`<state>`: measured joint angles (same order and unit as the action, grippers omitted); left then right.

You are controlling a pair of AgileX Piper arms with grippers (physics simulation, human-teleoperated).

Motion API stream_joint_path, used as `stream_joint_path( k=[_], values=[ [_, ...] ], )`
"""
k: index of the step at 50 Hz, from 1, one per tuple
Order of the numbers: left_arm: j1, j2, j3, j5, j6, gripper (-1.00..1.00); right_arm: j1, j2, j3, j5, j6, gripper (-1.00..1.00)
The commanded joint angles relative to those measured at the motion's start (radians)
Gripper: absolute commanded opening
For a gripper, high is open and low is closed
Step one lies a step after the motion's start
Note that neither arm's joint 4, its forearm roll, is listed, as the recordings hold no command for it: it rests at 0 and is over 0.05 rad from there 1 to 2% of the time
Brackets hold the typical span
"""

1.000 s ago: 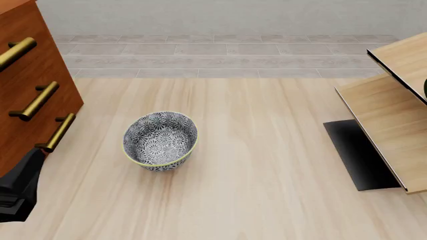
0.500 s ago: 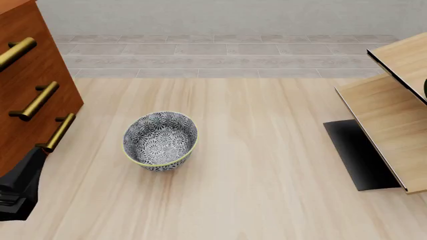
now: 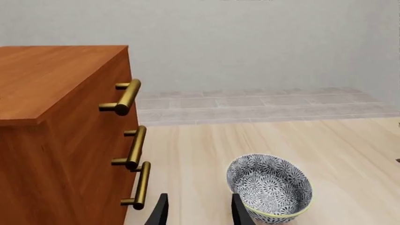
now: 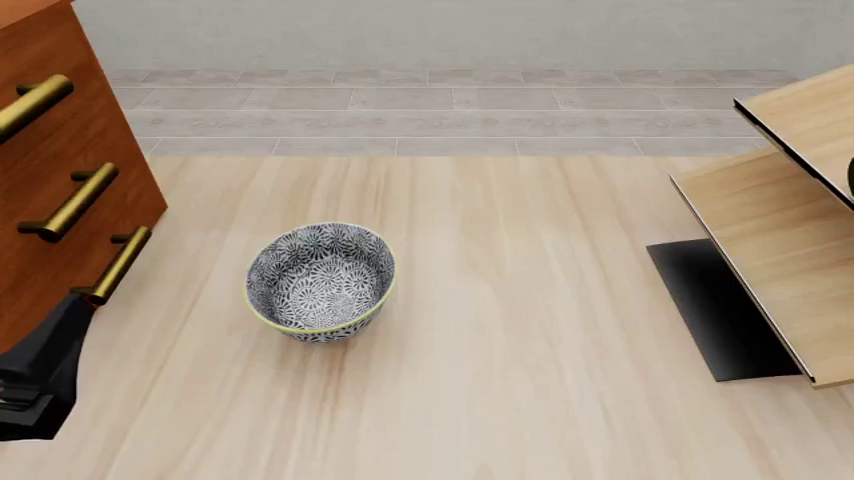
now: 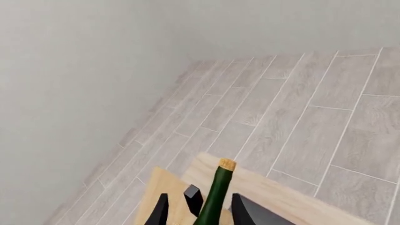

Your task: Put the wine bottle on the wine rack.

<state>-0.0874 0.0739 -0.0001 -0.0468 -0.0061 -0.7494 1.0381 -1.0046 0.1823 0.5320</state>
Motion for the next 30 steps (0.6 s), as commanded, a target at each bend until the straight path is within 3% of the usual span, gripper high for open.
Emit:
stream_joint_path(
  k=[1,15,30],
  values=[
    [-0.002,-0.003,0.0,-0.007,0.004,1.0,0.013,-0.057,-0.026,0.046,-0.012,1.0],
    [0.001,-0.047,-0.013,0.022,0.015,1.0,0.035,-0.119,-0.038,0.079,-0.033,1.0],
    [-0.003,-0.071,-0.094,0.11,0.04,1.0,0.08,-0.2,-0.029,0.118,-0.052,1.0]
  ],
)
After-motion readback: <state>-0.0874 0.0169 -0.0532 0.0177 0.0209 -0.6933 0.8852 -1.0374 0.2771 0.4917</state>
